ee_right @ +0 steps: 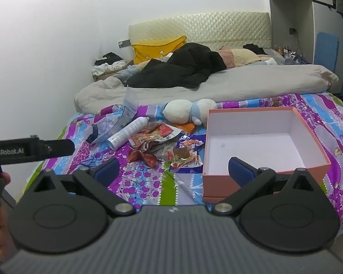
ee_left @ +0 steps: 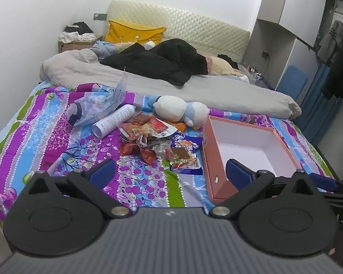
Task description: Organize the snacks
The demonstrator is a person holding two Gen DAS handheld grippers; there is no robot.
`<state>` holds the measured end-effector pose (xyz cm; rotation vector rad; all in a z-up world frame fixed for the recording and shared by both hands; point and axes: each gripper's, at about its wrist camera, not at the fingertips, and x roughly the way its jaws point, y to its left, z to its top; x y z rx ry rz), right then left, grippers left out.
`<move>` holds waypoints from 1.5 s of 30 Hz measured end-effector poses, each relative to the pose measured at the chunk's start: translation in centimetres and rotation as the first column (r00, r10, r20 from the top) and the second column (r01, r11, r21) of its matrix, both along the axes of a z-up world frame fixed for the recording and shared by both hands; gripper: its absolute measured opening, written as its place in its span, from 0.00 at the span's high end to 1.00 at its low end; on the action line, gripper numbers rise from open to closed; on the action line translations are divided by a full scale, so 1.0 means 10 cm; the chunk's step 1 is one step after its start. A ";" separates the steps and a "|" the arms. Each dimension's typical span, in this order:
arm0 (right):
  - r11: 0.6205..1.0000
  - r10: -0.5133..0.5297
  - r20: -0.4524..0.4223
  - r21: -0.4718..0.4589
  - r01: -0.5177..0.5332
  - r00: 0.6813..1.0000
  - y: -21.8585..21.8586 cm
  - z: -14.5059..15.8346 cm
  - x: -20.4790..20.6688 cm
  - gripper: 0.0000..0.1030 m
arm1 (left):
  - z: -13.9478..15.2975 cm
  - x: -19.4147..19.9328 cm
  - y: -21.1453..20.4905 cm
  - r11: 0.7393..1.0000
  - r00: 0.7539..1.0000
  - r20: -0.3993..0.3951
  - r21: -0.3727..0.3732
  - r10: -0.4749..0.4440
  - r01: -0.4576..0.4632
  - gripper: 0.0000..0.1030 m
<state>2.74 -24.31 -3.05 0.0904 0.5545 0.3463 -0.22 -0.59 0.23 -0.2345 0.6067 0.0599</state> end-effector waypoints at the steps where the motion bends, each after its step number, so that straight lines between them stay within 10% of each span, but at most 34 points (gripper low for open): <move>1: 1.000 0.000 0.000 0.000 0.000 1.000 0.00 0.00 0.00 0.00 | -0.01 0.01 0.00 1.000 1.000 -0.001 -0.001 -0.001 0.001 0.00; 45: 1.000 0.012 -0.042 0.007 -0.011 0.999 0.00 -0.10 0.00 0.00 | 0.03 -0.02 0.05 1.000 1.000 0.010 0.014 0.011 -0.011 0.00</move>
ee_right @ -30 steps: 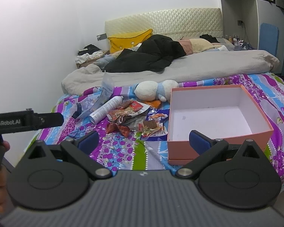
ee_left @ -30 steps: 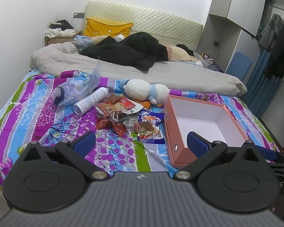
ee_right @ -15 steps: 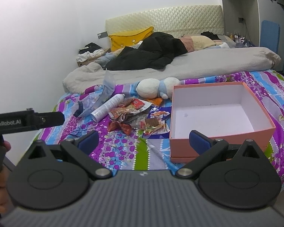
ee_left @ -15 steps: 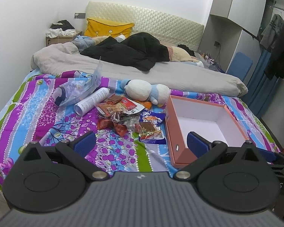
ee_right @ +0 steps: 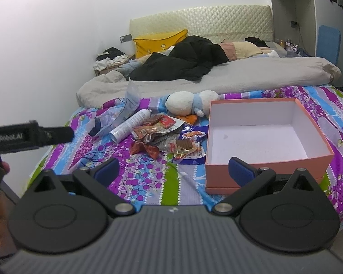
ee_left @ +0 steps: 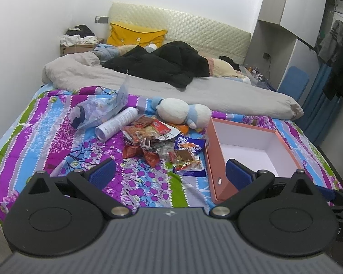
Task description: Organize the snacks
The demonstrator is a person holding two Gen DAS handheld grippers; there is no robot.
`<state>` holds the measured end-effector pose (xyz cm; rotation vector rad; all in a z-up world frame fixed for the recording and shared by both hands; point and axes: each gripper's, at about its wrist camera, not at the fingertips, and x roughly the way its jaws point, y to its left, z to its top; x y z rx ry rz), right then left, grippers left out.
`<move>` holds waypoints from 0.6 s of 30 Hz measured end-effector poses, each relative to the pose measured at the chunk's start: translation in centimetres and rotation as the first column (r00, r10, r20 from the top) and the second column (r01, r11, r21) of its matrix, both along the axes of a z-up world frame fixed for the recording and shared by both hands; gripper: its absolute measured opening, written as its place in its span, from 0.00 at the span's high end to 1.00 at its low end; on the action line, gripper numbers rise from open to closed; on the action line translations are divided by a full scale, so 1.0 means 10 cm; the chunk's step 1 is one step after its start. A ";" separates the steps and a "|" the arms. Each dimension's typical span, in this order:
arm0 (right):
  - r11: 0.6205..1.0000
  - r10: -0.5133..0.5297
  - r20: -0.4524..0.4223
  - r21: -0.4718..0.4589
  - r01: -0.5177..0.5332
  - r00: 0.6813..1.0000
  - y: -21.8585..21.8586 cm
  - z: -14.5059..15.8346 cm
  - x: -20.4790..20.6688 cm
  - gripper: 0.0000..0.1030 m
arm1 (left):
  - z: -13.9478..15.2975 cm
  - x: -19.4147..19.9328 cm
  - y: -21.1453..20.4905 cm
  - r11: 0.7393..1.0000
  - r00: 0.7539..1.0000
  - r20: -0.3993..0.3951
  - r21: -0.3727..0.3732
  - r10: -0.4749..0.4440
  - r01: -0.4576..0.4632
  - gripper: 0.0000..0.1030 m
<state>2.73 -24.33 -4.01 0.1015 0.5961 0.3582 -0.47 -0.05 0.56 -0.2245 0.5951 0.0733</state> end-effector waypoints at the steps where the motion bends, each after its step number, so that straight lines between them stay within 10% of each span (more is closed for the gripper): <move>1: 1.000 -0.001 -0.001 0.001 0.001 1.000 0.00 0.00 0.00 0.00 | 0.00 0.00 0.01 1.000 1.000 0.000 0.000 0.000 0.000 0.00; 18: 1.000 -0.004 -0.003 0.001 0.004 1.000 0.03 -0.03 -0.04 0.00 | 0.03 -0.03 0.09 1.000 1.000 0.006 0.002 0.019 -0.019 0.00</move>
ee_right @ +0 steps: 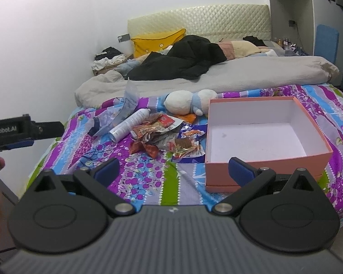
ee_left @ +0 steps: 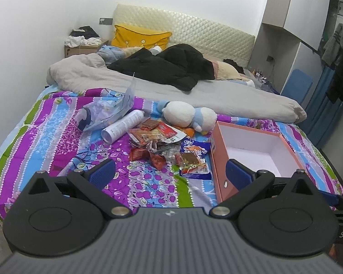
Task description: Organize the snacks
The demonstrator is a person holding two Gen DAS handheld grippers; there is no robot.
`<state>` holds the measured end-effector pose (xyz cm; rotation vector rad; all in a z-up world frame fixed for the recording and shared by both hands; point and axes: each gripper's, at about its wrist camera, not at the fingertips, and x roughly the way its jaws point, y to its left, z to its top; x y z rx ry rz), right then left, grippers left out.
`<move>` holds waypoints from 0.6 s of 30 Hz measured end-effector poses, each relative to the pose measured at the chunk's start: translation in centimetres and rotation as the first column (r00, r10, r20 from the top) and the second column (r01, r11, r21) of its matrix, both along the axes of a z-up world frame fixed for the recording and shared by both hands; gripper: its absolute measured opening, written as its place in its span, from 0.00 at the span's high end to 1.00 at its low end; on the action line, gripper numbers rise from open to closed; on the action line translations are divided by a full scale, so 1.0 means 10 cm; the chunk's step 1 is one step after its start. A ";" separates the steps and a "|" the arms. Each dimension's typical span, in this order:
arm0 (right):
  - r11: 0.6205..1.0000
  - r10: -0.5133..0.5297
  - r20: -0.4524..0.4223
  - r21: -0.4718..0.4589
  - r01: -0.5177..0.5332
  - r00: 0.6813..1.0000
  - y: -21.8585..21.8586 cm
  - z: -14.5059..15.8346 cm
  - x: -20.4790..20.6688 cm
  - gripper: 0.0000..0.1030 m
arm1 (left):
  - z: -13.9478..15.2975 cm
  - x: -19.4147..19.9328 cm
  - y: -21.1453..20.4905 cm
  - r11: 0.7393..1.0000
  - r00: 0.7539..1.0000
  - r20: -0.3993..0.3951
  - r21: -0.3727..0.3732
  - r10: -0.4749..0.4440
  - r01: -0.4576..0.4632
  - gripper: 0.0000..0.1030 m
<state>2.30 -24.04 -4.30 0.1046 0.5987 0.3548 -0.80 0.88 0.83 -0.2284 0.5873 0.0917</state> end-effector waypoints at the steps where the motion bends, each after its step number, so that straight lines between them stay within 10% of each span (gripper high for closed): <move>1: 1.000 0.002 -0.002 0.002 -0.002 1.000 0.00 0.00 0.00 0.00 | 0.00 0.01 -0.01 1.000 1.000 -0.001 -0.001 -0.003 0.003 0.00; 18: 1.000 -0.013 0.014 0.010 0.013 1.000 0.03 -0.06 -0.05 0.00 | -0.16 0.08 0.05 1.000 0.999 -0.041 -0.018 -0.001 0.001 0.00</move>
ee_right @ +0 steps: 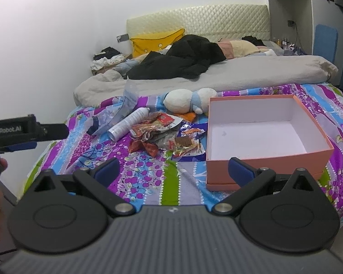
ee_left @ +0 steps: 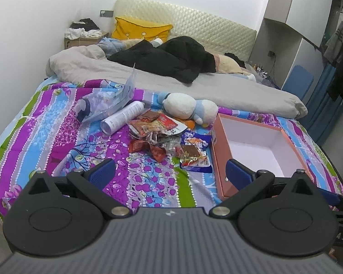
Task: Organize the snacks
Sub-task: 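Reach the left tool to the orange-red wrapper while the right tool reaches the red candy packet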
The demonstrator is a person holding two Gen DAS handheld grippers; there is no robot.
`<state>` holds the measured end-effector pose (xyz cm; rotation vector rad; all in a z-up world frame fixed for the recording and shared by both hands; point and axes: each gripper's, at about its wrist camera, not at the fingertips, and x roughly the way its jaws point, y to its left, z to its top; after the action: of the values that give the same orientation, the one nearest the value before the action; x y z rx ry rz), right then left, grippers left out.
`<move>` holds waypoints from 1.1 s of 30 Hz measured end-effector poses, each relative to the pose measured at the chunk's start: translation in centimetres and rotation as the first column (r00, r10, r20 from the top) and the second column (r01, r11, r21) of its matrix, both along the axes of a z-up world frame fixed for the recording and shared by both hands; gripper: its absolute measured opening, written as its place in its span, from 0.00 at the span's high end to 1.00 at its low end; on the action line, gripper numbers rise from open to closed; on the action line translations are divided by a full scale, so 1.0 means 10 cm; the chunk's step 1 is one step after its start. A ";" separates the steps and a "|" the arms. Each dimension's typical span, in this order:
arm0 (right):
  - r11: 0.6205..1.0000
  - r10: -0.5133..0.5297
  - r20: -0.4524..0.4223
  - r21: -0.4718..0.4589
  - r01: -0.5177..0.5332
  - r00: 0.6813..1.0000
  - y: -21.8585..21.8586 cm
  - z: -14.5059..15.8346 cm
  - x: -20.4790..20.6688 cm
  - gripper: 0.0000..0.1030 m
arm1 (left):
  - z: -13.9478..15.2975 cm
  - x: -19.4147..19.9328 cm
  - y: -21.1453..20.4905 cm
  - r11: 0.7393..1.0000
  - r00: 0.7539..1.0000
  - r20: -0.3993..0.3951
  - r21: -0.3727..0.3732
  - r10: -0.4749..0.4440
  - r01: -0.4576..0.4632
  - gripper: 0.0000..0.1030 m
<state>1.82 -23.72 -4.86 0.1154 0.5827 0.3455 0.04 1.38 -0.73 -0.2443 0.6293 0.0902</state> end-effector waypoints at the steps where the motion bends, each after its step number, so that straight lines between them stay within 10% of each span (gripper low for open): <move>1: 1.000 0.003 -0.006 0.013 -0.003 1.000 -0.01 -0.01 0.01 0.00 | -0.02 0.02 0.00 1.000 1.000 -0.008 -0.003 0.000 0.000 0.00; 17: 0.995 0.098 -0.053 -0.013 -0.099 0.994 0.23 -0.36 0.39 0.10 | -0.61 0.55 0.16 0.998 0.992 -0.126 -0.061 0.010 -0.018 0.00; 33: 0.960 0.248 -0.011 -0.128 -0.247 0.969 0.88 -0.83 1.40 0.20 | -1.46 1.95 0.68 0.971 0.987 -0.156 -0.238 -0.040 0.002 0.01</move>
<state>15.78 -14.88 -13.13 -0.0843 0.6140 0.5501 19.50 8.13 -15.30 -0.4651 0.8035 0.0133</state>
